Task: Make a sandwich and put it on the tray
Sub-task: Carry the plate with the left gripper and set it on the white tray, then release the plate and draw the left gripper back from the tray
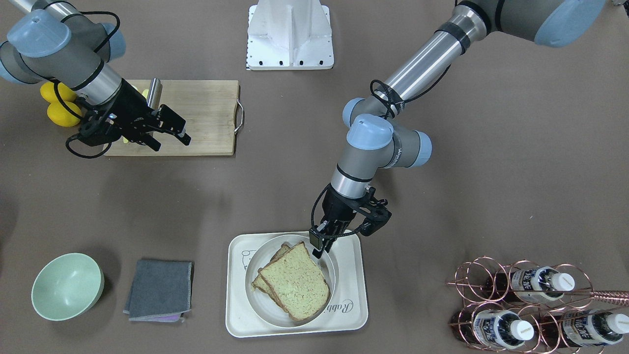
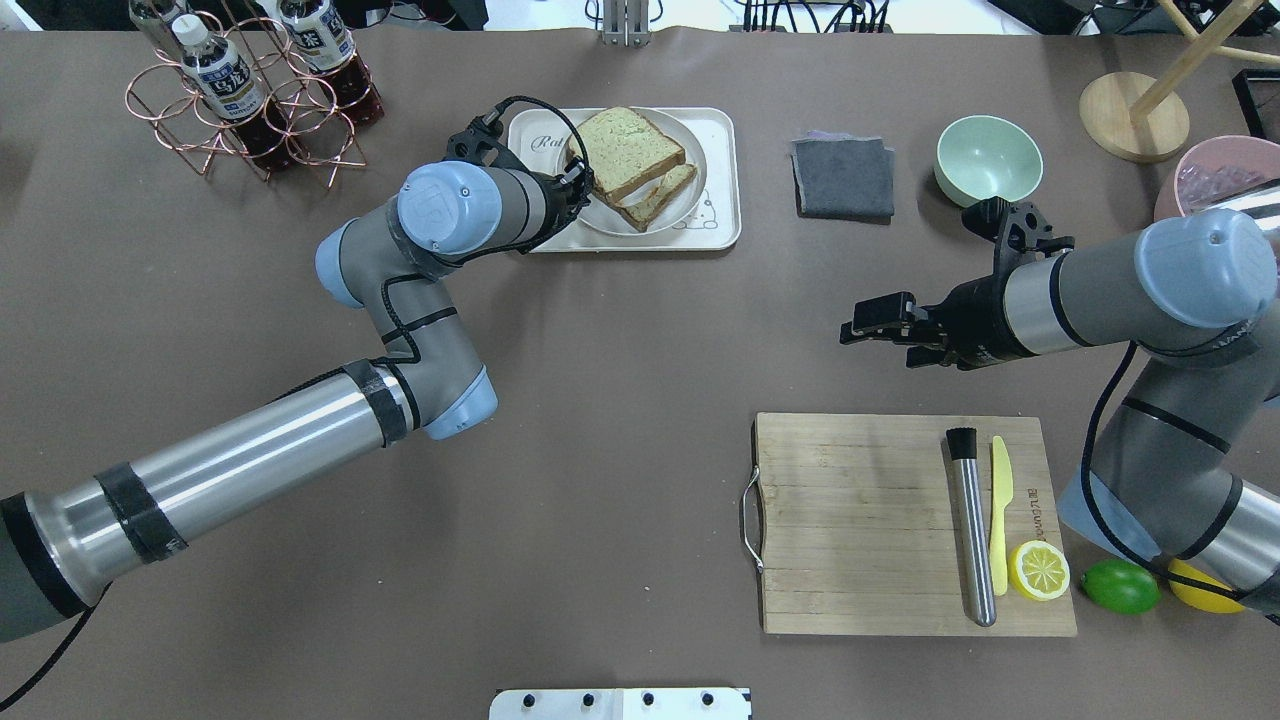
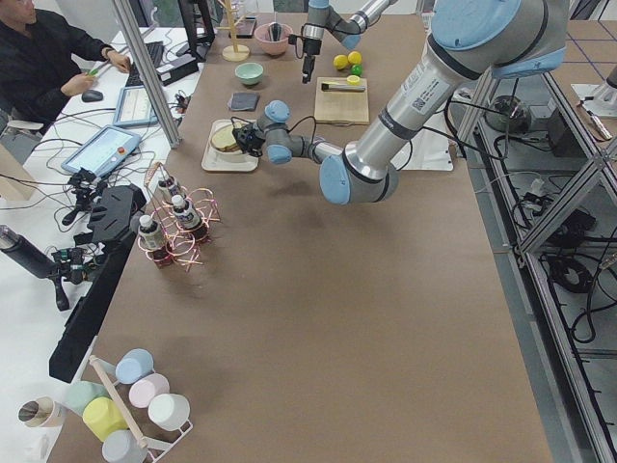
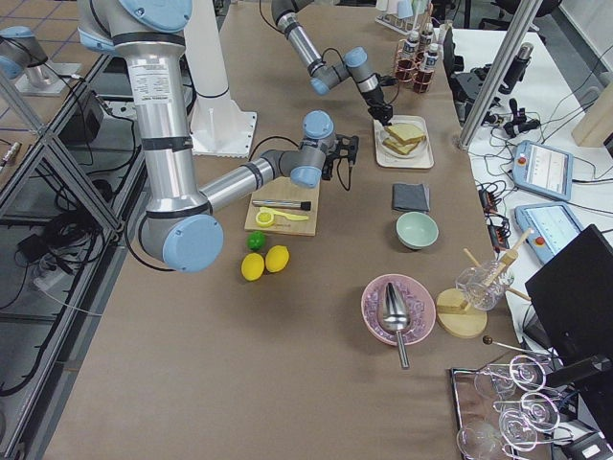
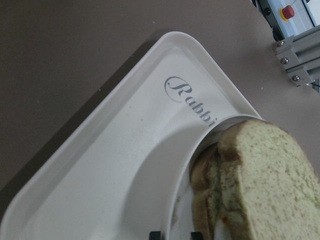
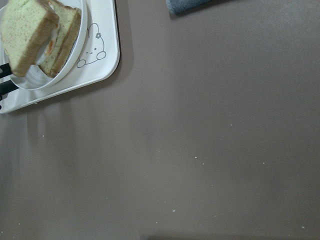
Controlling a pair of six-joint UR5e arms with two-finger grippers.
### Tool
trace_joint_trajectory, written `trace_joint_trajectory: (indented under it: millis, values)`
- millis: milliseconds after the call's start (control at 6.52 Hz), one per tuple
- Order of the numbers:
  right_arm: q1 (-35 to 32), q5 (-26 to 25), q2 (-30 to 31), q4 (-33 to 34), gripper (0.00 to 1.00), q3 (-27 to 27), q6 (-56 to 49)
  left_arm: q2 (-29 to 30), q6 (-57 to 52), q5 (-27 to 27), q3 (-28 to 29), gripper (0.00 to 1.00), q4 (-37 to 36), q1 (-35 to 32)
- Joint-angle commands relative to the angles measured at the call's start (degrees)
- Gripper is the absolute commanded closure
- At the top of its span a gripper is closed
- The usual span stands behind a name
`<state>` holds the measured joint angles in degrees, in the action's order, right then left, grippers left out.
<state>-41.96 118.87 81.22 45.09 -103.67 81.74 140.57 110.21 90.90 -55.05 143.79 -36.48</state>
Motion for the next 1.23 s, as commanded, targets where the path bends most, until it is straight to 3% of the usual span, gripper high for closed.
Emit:
trace_joint_trajectory:
  millis: [0, 153, 614, 767, 1074]
  values:
    - [0.0, 0.0, -0.3, 0.0, 0.01, 0.2, 0.0, 0.0, -0.1, -0.3, 0.0, 0.39, 0.1, 0.2]
    - [0.0, 0.0, -0.4, 0.0, 0.01, 0.2, 0.0, 0.0, -0.2, 0.3, -0.3, 0.39, 0.0, -0.6]
    - [0.1, 0.0, -0.5, 0.0, 0.01, -0.4, 0.6, -3.6, -5.2, 9.5, -5.6, 0.39, -0.3, -6.7]
    - [0.1, 0.0, -0.5, 0.0, 0.01, -0.4, 0.7, -5.1, -6.7, 9.7, -7.4, 0.01, -0.4, -7.0]
    - [-0.3, 0.4, -0.4, 0.0, 0.01, 0.0, 0.0, -12.2, -9.1, 15.7, -16.0, 0.02, -1.1, -9.3]
